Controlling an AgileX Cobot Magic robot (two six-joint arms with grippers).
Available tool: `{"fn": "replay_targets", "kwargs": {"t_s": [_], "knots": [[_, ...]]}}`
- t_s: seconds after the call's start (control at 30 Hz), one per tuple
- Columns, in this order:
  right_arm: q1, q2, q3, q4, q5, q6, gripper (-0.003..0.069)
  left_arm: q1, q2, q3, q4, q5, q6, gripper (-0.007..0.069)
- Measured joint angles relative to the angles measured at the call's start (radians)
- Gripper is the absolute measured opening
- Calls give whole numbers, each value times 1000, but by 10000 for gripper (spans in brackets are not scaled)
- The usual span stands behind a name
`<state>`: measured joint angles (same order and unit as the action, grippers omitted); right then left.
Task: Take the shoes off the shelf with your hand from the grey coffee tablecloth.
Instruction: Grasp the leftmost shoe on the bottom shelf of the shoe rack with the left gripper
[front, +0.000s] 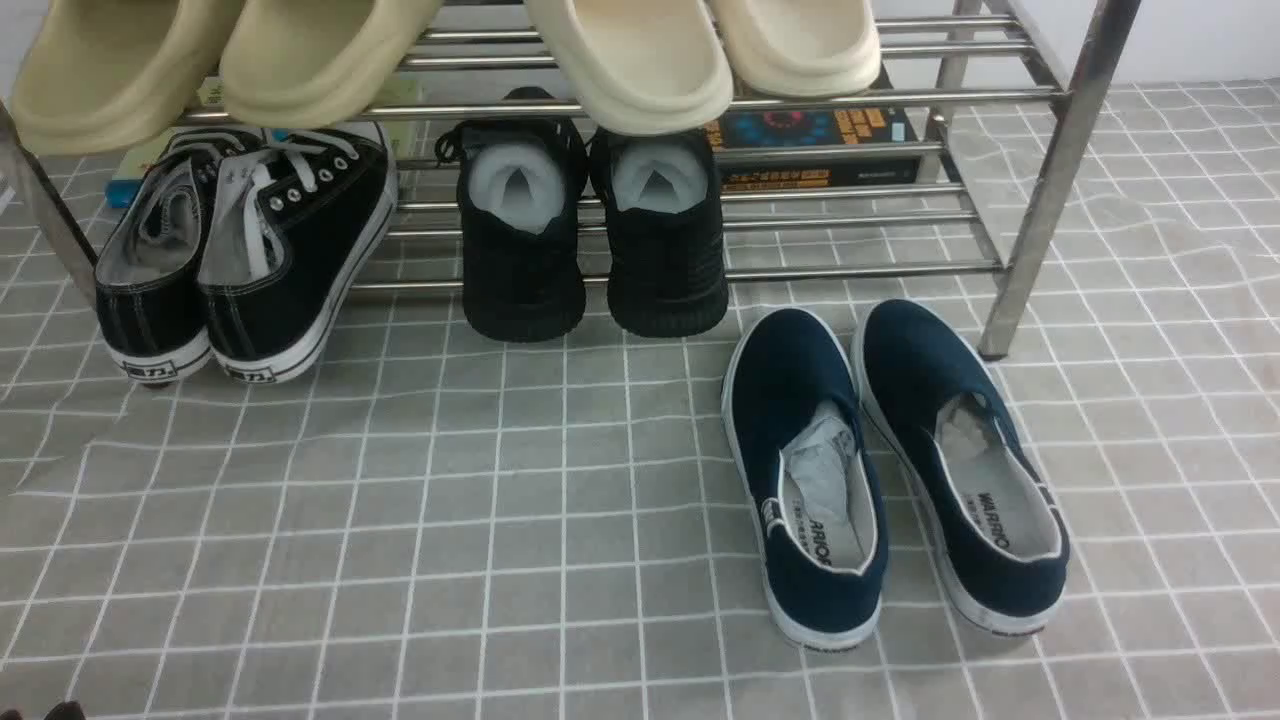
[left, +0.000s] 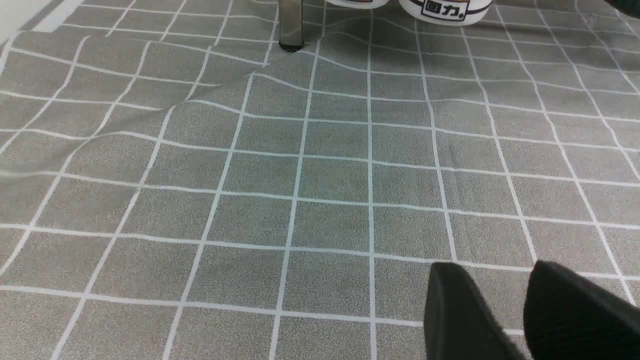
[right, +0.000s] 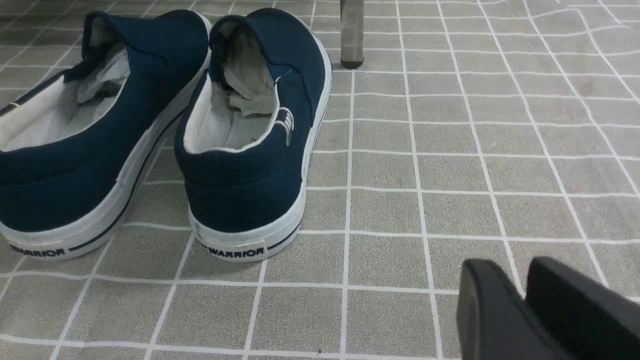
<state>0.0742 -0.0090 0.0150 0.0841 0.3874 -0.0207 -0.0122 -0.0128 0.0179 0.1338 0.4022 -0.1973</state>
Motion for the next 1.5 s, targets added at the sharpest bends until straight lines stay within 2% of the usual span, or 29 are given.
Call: {"fn": "replay_targets", "kwargs": {"t_s": [0.27, 0.4, 0.47, 0.53, 0.57, 0.6, 0.63, 0.67, 0.7, 0.73, 0.77, 0.87, 1.0, 1.1, 1.27, 1.3, 1.43, 1.5], "knots": [[0, 0, 0, 0, 0, 0, 148, 0, 0, 0, 5, 0, 0, 240], [0, 0, 0, 0, 0, 0, 149, 0, 0, 0, 59, 0, 0, 240], [0, 0, 0, 0, 0, 0, 150, 0, 0, 3, 58, -12, -40, 240], [0, 0, 0, 0, 0, 0, 151, 0, 0, 5, 18, -23, -119, 240], [0, 0, 0, 0, 0, 0, 154, 0, 0, 9, -79, -44, -236, 240], [0, 0, 0, 0, 0, 0, 154, 0, 0, 9, -92, -46, -269, 240], [0, 0, 0, 0, 0, 0, 157, 0, 0, 9, -202, -56, -408, 240], [0, 0, 0, 0, 0, 0, 159, 0, 0, 9, -265, -62, -491, 240], [0, 0, 0, 0, 0, 0, 159, 0, 0, 9, -288, -63, -491, 240], [0, 0, 0, 0, 0, 0, 162, 0, 0, 9, -353, -70, -608, 240], [0, 0, 0, 0, 0, 0, 163, 0, 0, 10, -385, -74, -675, 240], [0, 0, 0, 0, 0, 0, 167, 0, 0, 10, -402, -89, -757, 240], [0, 0, 0, 0, 0, 0, 173, 0, 0, 11, -378, -147, -775, 239], [0, 0, 0, 0, 0, 0, 176, 0, 0, 11, -357, -157, -766, 211], [0, 0, 0, 0, 0, 0, 187, 0, 33, -128, -331, -4, -617, 17], [0, 0, 0, 0, 0, 0, 187, 0, 39, -136, -329, 0, -617, 15], [0, 0, 0, 0, 0, 0, 194, 0, 252, -295, -244, 61, -590, 1], [0, 0, 0, 0, 0, 0, 199, 0, 439, -378, -186, 68, -587, 1]]}}
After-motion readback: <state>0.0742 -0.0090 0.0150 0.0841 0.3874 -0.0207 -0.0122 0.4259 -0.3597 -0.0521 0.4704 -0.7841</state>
